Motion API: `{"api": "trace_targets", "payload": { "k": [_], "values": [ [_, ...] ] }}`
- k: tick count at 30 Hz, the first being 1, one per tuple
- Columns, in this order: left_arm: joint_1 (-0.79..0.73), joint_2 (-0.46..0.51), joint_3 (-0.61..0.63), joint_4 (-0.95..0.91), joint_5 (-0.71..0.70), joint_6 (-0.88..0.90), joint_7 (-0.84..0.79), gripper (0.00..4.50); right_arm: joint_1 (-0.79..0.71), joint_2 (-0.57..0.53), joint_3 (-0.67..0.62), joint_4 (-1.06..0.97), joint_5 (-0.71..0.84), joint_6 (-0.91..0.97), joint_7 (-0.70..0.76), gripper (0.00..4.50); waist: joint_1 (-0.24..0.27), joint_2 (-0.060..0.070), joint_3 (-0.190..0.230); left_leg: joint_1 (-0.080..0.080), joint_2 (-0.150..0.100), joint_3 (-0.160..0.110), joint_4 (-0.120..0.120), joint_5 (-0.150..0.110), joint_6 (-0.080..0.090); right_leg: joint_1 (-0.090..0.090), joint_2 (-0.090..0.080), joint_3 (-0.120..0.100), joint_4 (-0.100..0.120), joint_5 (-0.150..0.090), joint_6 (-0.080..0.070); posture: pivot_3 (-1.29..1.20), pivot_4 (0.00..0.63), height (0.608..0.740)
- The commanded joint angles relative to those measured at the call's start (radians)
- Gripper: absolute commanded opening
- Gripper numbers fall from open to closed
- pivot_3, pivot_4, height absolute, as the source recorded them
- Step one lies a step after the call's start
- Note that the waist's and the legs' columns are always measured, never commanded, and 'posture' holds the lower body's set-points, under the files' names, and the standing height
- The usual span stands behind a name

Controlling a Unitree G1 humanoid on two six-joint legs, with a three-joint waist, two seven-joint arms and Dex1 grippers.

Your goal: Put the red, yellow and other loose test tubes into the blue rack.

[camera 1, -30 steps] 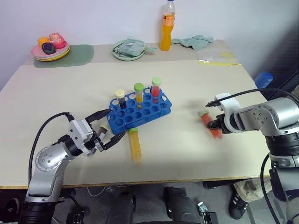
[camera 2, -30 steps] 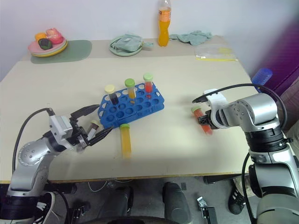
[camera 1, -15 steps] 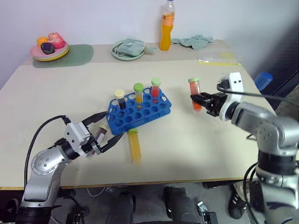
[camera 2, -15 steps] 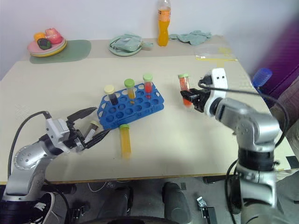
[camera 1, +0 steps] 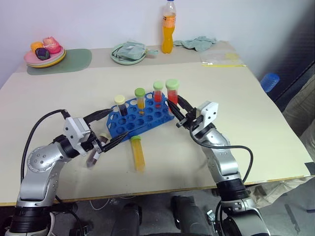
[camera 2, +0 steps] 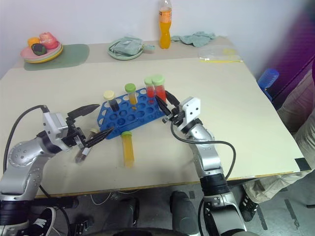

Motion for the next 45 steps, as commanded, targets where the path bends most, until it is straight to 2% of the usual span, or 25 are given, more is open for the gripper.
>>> {"api": "trace_targets", "payload": {
  "k": [1,13,32,34,35,36,40,45],
  "values": [
    [-0.017,0.017,0.029,-0.003,-0.013,0.001,-0.007,4.5,-0.071,0.05,0.023,0.136,-0.066,-0.179,-0.033,0.79,-0.002,0.0,0.0,0.0,0.0,0.0,0.0,0.0,0.0,0.0,0.0,0.0,0.0,0.0,0.0,0.0,0.15,0.74],
    [0.021,0.023,0.052,-0.053,-0.013,0.027,0.005,4.5,-0.204,0.055,-0.008,0.502,-0.107,-0.374,-0.067,0.79,-0.003,0.0,0.0,0.001,0.0,0.0,0.0,0.0,0.0,0.0,0.0,0.0,0.001,0.0,-0.001,0.0,0.15,0.74],
    [0.026,0.043,0.066,-0.075,-0.019,0.052,0.015,4.5,-0.268,0.087,-0.01,0.7,-0.136,-0.457,-0.092,0.79,-0.005,0.0,0.0,0.005,0.0,0.0,0.0,0.0,0.0,0.003,0.001,0.001,0.002,0.0,-0.001,0.0,0.15,0.74],
    [0.028,0.043,0.065,-0.081,-0.018,0.054,0.018,4.5,-0.272,0.093,-0.031,0.704,-0.086,-0.443,-0.049,0.79,-0.005,0.0,0.0,0.006,0.0,0.0,-0.001,0.0,0.0,0.004,0.001,0.002,0.002,0.0,-0.001,0.0,0.15,0.74],
    [0.028,0.042,0.065,-0.083,-0.018,0.056,0.02,4.5,-0.268,0.097,-0.042,0.695,-0.052,-0.431,-0.014,1.85,-0.005,0.0,0.0,0.007,0.0,0.0,-0.001,0.0,0.0,0.004,0.001,0.002,0.003,0.0,-0.001,0.0,0.15,0.74],
    [0.029,0.043,0.066,-0.084,-0.017,0.057,0.021,4.5,-0.265,0.099,-0.047,0.688,-0.031,-0.426,0.013,2.23,-0.005,0.0,0.0,0.008,0.0,0.0,-0.001,0.0,0.0,0.004,0.001,0.002,0.003,0.0,-0.001,0.0,0.15,0.74],
    [0.03,0.041,0.071,-0.087,-0.018,0.06,0.025,4.5,-0.257,0.086,-0.054,0.676,-0.038,-0.422,0.019,4.31,-0.005,0.001,0.0,0.008,0.0,0.0,-0.001,0.0,0.0,0.005,0.001,0.002,0.003,0.0,-0.001,0.0,0.15,0.74],
    [0.031,0.034,0.062,-0.089,-0.013,0.056,0.031,4.5,-0.238,0.058,-0.053,0.631,-0.049,-0.411,0.025,4.42,-0.004,0.001,0.0,0.008,0.0,0.0,-0.001,0.0,0.0,0.005,0.001,0.003,0.003,0.0,-0.001,0.0,0.15,0.74]
  ]
}}
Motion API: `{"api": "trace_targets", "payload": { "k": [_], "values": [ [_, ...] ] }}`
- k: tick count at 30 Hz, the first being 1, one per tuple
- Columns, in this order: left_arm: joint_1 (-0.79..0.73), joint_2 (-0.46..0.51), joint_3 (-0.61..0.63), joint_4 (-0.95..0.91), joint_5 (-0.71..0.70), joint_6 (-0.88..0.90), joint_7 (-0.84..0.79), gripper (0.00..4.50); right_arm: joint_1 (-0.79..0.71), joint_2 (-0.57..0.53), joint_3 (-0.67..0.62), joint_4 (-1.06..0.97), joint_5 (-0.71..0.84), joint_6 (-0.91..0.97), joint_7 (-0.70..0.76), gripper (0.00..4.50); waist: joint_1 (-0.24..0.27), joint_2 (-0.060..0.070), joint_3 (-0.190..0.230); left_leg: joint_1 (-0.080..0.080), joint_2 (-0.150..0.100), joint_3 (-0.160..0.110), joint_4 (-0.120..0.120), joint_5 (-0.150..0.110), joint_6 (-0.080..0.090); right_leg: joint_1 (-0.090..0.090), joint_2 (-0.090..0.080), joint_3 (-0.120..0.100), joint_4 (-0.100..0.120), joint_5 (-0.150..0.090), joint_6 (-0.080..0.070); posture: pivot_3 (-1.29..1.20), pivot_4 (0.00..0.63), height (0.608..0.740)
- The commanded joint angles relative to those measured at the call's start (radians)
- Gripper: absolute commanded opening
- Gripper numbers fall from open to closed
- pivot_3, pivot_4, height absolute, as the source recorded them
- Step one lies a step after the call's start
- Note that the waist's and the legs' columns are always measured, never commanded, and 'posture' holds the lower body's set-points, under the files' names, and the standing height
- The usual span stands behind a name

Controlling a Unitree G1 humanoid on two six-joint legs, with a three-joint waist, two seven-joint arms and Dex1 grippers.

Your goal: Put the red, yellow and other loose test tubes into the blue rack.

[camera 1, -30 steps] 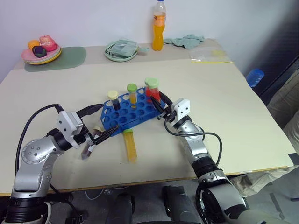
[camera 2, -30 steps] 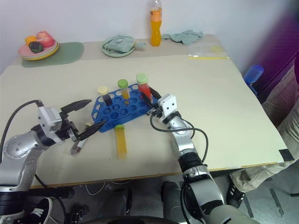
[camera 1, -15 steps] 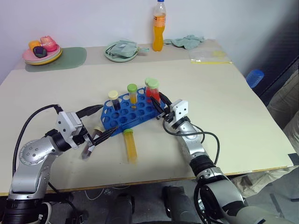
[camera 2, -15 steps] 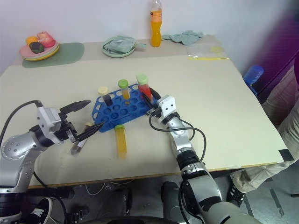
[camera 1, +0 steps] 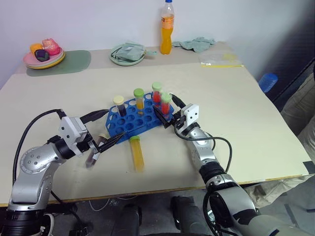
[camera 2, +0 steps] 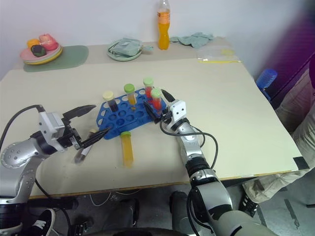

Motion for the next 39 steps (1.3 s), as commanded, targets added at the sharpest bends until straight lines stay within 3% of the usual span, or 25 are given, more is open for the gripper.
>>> {"api": "trace_targets", "payload": {
  "k": [1,7,11,16,24,29,35,39],
  "values": [
    [-0.003,0.001,0.026,-0.033,-0.01,-0.011,0.007,4.5,0.012,-0.026,-0.012,-0.083,0.004,0.015,0.002,4.42,0.0,0.0,0.0,0.0,0.0,0.0,0.0,0.0,0.0,0.0,0.0,0.0,0.0,0.0,0.0,0.0,0.15,0.74],
    [-0.007,-0.003,0.022,-0.031,-0.009,-0.011,0.012,4.5,0.077,-0.095,0.0,-0.248,0.011,0.117,0.031,4.42,0.0,0.0,0.0,0.0,0.0,0.0,0.0,0.0,0.0,0.0,0.0,0.0,0.0,0.0,0.0,0.0,0.15,0.74],
    [0.007,0.002,0.027,-0.024,-0.008,-0.017,0.001,4.5,0.244,-0.215,0.012,-0.583,0.084,0.328,0.12,4.42,0.007,0.0,0.0,-0.001,0.0,0.0,0.0,0.0,0.0,0.0,0.0,0.0,-0.001,0.0,0.0,0.0,0.15,0.74],
    [0.034,0.005,0.021,-0.054,-0.02,0.029,0.011,4.5,0.361,-0.397,-0.031,-0.863,0.183,0.558,0.214,4.42,0.008,0.0,0.0,-0.002,0.0,0.0,0.001,0.0,0.0,0.0,0.0,0.001,-0.002,-0.001,0.0,0.0,0.15,0.74],
    [0.093,0.017,0.055,-0.083,-0.026,0.04,-0.004,4.5,0.384,-0.634,-0.117,-1.089,0.423,0.851,0.385,4.42,0.013,0.0,0.0,-0.002,0.0,0.001,0.001,0.0,0.0,0.0,0.0,0.001,-0.003,-0.004,0.003,0.0,0.15,0.74],
    [0.129,0.013,0.073,-0.124,-0.043,0.067,0.008,4.5,0.338,-0.661,-0.134,-1.104,0.488,0.948,0.402,4.42,0.024,-0.001,0.001,-0.003,0.0,0.001,0.002,0.0,0.0,0.0,0.0,0.001,-0.004,-0.004,0.004,0.0,0.15,0.74],
    [0.188,0.077,0.101,-0.268,-0.185,0.352,0.099,4.5,0.289,-0.676,-0.117,-1.091,0.491,0.954,0.479,4.42,0.028,-0.001,0.001,-0.007,0.0,0.001,0.002,0.0,0.0,-0.002,-0.001,0.001,-0.005,-0.004,0.004,0.0,0.15,0.74],
    [0.148,0.168,0.087,-0.387,-0.212,0.671,0.292,4.5,0.247,-0.655,-0.092,-1.05,0.461,0.928,0.508,4.42,0.028,-0.002,0.001,-0.007,0.0,0.0,0.003,0.0,0.0,-0.003,0.0,0.001,-0.005,-0.003,0.004,0.0,0.15,0.74]
  ]
}}
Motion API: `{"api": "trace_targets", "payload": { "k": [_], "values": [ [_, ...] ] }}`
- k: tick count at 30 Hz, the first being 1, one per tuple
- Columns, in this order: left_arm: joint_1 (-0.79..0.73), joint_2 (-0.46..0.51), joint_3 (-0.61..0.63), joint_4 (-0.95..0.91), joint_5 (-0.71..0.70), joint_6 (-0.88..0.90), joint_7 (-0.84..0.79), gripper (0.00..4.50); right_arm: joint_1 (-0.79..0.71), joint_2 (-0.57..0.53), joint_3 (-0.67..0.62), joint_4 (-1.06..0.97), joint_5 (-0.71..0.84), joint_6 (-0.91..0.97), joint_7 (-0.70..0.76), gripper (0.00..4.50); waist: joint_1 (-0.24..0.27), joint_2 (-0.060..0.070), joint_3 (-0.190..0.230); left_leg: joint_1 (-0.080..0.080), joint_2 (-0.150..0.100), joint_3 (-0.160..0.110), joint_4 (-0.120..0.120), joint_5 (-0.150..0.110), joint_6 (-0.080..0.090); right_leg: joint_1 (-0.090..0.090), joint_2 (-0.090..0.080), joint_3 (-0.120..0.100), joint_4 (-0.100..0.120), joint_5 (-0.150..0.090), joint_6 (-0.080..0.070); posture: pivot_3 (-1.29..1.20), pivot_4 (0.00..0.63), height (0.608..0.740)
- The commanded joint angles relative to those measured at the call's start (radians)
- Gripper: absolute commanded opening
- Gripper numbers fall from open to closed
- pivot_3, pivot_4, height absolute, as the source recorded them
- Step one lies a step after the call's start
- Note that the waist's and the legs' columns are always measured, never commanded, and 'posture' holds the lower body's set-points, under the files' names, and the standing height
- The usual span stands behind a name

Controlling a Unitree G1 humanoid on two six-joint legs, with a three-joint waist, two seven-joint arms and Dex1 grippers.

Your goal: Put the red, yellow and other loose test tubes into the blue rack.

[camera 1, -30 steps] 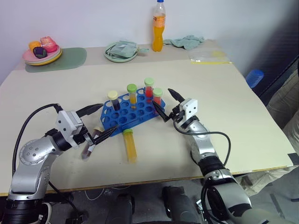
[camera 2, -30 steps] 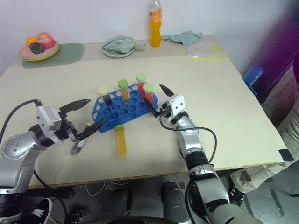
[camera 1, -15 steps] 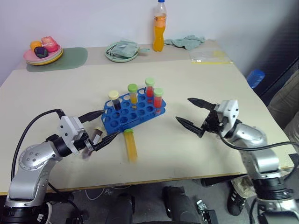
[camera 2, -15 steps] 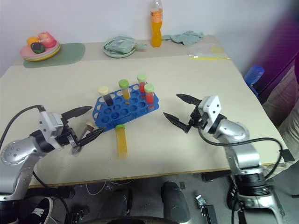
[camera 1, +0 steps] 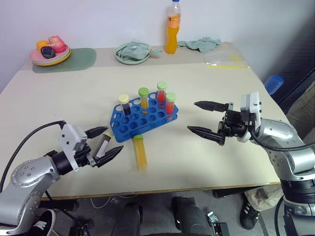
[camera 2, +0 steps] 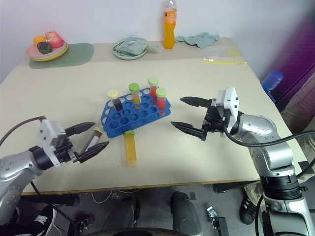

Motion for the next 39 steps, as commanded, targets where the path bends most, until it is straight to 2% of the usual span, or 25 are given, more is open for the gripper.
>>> {"api": "trace_targets", "payload": {
  "k": [1,3,7,9,11,15,17,22,28,33,39],
  "values": [
    [-0.082,0.021,0.009,-0.128,-0.099,0.267,0.203,4.5,-0.03,0.017,0.008,0.02,-0.01,-0.031,0.027,4.42,0.0,0.0,0.0,0.0,0.0,0.0,0.0,0.0,0.0,0.0,0.0,0.0,0.0,0.0,0.0,0.0,0.15,0.74],
    [-0.182,-0.045,0.012,-0.16,-0.243,0.453,0.405,4.5,-0.03,0.025,0.017,0.043,-0.023,-0.056,0.048,4.42,0.003,0.0,0.0,0.0,0.0,0.0,0.0,0.0,0.0,0.0,0.0,0.0,0.0,0.0,0.0,0.0,0.15,0.74],
    [-0.323,-0.041,-0.036,-0.201,-0.415,0.744,0.569,4.5,-0.049,0.044,0.037,0.08,-0.043,-0.082,0.075,4.42,-0.003,-0.002,0.0,0.001,0.0,-0.001,0.0,0.0,0.0,0.001,0.0,0.0,0.001,0.004,0.001,0.0,0.15,0.74],
    [-0.388,-0.041,-0.028,-0.141,-0.605,0.843,0.689,4.5,-0.054,0.047,0.037,0.096,-0.048,-0.092,0.089,4.42,-0.004,-0.002,0.0,0.001,0.0,0.0,0.0,0.0,0.0,0.001,0.0,0.0,0.001,0.005,0.0,0.0,0.15,0.74],
    [-0.435,0.005,-0.041,-0.074,-0.782,0.869,0.782,4.5,-0.053,0.05,0.04,0.105,-0.054,-0.102,0.097,4.42,-0.003,-0.002,0.0,0.002,0.0,-0.001,0.0,0.0,0.0,0.001,0.0,0.0,0.003,0.005,0.0,0.0,0.15,0.74],
    [-0.504,0.208,-0.2,0.089,-1.225,0.724,1.096,4.5,-0.033,0.048,0.036,0.104,-0.057,-0.115,0.109,4.42,-0.001,-0.003,0.001,0.003,0.0,-0.001,0.0,0.0,0.0,0.001,0.0,0.0,0.003,0.003,-0.003,0.0,0.15,0.74],
    [-0.547,0.261,-0.287,0.135,-1.331,0.656,1.176,4.5,-0.015,0.046,0.033,0.097,-0.057,-0.122,0.112,4.42,0.001,-0.003,0.001,0.002,0.0,-0.001,0.0,0.0,0.0,0.001,0.0,0.0,0.003,0.003,-0.003,0.0,0.15,0.74],
    [-0.598,0.217,-0.385,0.193,-1.343,0.58,1.24,4.5,0.006,0.052,0.041,0.081,-0.061,-0.121,0.103,4.42,0.007,-0.003,0.001,0.001,-0.002,0.0,0.001,0.0,-0.001,0.001,-0.001,0.0,0.001,0.003,-0.003,0.0,0.15,0.74],
    [-0.694,0.206,-0.492,0.286,-1.343,0.637,1.284,4.5,0.022,0.041,0.033,0.067,-0.037,-0.089,0.116,4.42,0.01,-0.003,0.002,0.001,-0.002,0.0,0.0,0.0,-0.001,0.001,0.0,0.0,0.002,0.003,-0.004,0.0,0.15,0.74],
    [-0.743,0.179,-0.531,0.337,-1.343,0.645,1.366,4.5,0.023,0.041,0.031,0.073,-0.029,-0.074,0.122,4.42,0.011,-0.003,0.002,0.001,-0.002,0.0,0.0,0.0,-0.001,0.001,0.0,0.0,0.002,0.003,-0.004,0.0,0.15,0.74],
    [-0.748,0.119,-0.566,0.347,-1.343,0.687,1.325,4.5,0.027,0.014,0.033,0.068,-0.004,-0.045,0.183,4.42,0.025,-0.003,0.002,0.001,-0.002,0.0,0.001,0.001,-0.001,0.001,0.0,0.0,0.002,0.003,-0.004,0.0,0.15,0.74]
  ]
}}
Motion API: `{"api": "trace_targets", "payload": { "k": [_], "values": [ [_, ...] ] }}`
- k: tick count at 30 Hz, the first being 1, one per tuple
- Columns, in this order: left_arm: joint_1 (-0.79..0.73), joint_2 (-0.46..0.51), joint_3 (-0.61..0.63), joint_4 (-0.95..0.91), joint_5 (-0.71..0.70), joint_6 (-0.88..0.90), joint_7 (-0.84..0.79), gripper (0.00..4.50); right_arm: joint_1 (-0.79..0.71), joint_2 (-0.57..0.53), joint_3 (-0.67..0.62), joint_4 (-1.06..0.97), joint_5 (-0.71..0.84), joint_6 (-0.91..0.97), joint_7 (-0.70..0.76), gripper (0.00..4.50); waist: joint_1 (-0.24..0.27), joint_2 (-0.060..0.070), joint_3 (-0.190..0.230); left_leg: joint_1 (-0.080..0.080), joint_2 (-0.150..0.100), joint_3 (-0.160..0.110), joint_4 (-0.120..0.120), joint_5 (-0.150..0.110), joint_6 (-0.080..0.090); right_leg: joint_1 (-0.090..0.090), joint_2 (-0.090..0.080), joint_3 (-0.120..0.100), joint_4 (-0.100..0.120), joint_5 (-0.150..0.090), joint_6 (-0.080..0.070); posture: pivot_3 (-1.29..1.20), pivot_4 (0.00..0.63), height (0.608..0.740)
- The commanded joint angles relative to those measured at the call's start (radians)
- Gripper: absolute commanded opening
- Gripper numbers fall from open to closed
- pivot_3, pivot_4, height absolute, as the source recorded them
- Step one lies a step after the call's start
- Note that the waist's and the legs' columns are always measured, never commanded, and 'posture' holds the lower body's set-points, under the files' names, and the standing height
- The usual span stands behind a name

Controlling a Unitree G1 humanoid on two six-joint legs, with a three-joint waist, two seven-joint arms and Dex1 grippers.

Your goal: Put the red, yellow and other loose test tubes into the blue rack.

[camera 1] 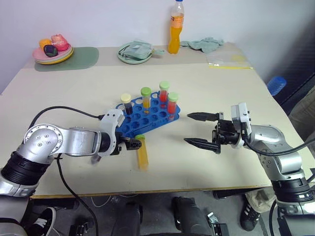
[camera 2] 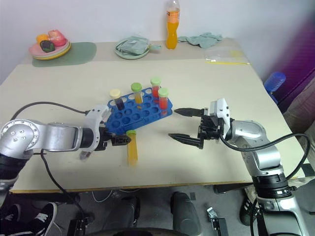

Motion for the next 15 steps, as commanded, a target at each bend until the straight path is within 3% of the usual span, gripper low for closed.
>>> {"api": "trace_targets", "payload": {
  "k": [1,4,15],
  "values": [
    [-0.014,-0.028,-0.009,0.0,-0.017,0.012,-0.007,4.5,-0.003,-0.035,-0.023,-0.038,0.046,0.035,0.042,4.42,0.003,0.0,0.0,0.0,0.0,0.0,0.0,0.0,0.0,0.0,0.0,0.0,0.0,0.0,0.0,0.0,0.15,0.74],
    [-0.016,-0.068,-0.012,0.013,-0.017,0.021,-0.011,4.5,0.001,-0.051,-0.023,-0.046,0.049,0.045,0.062,4.42,0.005,0.0,0.0,0.0,0.0,0.0,0.001,0.0,-0.001,0.0,0.0,0.0,0.0,0.0,0.0,0.0,0.15,0.74],
    [0.048,-0.263,0.036,0.028,-0.017,-0.04,0.245,4.5,0.018,-0.049,-0.029,-0.05,0.047,0.047,0.059,4.42,0.01,0.002,-0.001,0.001,-0.001,0.0,0.002,0.0,-0.001,0.002,-0.001,0.0,0.0,0.0,0.0,0.0,0.15,0.74]
  ]
}}
